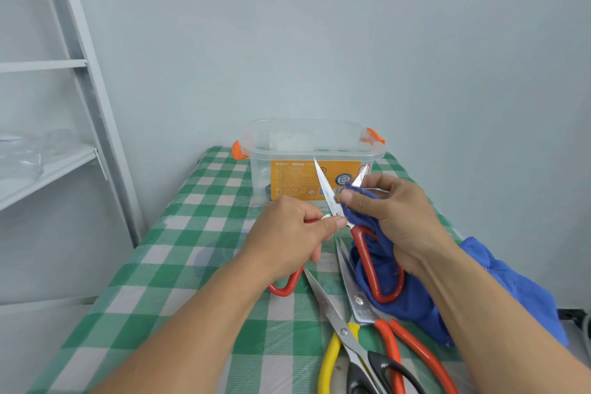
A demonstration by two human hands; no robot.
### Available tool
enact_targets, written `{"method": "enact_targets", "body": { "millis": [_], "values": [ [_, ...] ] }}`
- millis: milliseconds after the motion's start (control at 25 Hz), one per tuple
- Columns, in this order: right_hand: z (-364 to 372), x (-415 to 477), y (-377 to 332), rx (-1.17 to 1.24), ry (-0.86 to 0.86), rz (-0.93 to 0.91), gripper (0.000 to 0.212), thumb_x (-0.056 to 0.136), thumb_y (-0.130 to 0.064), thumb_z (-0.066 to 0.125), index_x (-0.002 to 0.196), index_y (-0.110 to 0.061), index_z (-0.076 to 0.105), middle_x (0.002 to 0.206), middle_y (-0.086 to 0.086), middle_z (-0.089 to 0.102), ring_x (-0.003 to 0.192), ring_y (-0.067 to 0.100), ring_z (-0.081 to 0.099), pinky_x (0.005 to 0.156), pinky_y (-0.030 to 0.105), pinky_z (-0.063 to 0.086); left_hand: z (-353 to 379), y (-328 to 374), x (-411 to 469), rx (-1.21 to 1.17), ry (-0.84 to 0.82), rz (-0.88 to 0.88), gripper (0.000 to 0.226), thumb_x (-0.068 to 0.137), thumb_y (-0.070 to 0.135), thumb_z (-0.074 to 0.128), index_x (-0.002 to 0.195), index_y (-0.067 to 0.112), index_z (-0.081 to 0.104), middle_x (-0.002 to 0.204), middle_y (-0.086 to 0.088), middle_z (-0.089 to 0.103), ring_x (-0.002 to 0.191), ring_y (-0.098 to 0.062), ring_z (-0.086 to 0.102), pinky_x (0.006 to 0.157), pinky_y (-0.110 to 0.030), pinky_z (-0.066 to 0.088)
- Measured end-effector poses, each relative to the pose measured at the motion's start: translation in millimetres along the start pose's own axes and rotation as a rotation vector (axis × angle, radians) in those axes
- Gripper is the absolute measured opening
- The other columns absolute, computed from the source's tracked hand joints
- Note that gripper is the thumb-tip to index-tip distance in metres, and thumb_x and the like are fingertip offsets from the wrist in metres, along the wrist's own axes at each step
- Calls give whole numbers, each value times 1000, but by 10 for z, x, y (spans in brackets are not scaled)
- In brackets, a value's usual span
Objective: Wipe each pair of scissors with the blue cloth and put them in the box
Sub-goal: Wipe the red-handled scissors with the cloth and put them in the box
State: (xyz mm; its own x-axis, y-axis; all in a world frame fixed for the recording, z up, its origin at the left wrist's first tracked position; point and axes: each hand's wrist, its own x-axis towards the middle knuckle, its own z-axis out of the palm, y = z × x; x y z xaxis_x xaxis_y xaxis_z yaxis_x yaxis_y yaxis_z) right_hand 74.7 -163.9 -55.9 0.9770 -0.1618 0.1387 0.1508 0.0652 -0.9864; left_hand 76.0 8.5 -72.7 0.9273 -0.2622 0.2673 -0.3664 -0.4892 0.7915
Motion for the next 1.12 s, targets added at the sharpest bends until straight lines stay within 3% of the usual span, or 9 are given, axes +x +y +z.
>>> {"method": "enact_targets", "body": {
  "millis": [80,160,240,440,560,840,1000,1120],
  "values": [
    [-3,-1,-12,59,-57,20,42,63,-7,85,100,-1,66,80,13,76,65,20,72,57,25,56,-2,1,3,1,1,-1,50,90,47,69,62,6,68,52,-11,64,39,-15,41,49,-29,40],
    [-6,8,-33,111,-56,22,26,76,1,79,99,1,66,74,13,74,60,18,70,55,25,54,-2,15,0,0,8,3,50,89,46,69,61,6,68,51,-10,63,38,-14,40,48,-28,38],
    [-6,13,-36,35,-26,-3,18,85,-10,77,95,1,68,69,11,72,58,18,69,55,27,52,-9,28,-2,0,17,11,51,89,47,69,57,7,67,47,-9,61,38,-14,39,47,-27,36],
    [-20,20,-45,27,33,-16,47,96,-36,65,86,9,67,65,24,66,49,26,61,50,30,52,6,80,-29,21,-1,12,55,89,47,70,50,9,61,39,1,52,37,-14,39,48,-28,38],
    [-12,5,-44,44,21,6,48,97,-39,62,84,7,68,63,21,67,50,26,63,50,31,54,17,73,-43,15,-11,-6,53,89,46,70,49,13,59,37,5,50,36,-14,38,47,-27,37],
    [-70,-20,-29,20,-71,-19,14,80,-10,77,74,-3,67,65,12,68,53,18,63,49,25,52,4,38,-22,-22,-17,-18,48,88,47,71,62,7,68,46,-4,61,39,-17,39,48,-30,38],
    [-59,-32,-51,34,-69,-8,26,85,-17,75,76,5,65,63,16,62,50,22,58,48,26,50,1,40,-20,-3,-17,-4,49,88,48,71,62,7,69,49,-8,63,40,-16,41,49,-28,38],
    [-46,-16,-58,36,5,4,49,95,-35,66,83,13,65,62,21,64,51,27,60,52,32,54,10,51,-25,7,-32,6,50,88,49,71,60,7,68,49,-7,63,40,-16,42,49,-29,40]
  ]
}}
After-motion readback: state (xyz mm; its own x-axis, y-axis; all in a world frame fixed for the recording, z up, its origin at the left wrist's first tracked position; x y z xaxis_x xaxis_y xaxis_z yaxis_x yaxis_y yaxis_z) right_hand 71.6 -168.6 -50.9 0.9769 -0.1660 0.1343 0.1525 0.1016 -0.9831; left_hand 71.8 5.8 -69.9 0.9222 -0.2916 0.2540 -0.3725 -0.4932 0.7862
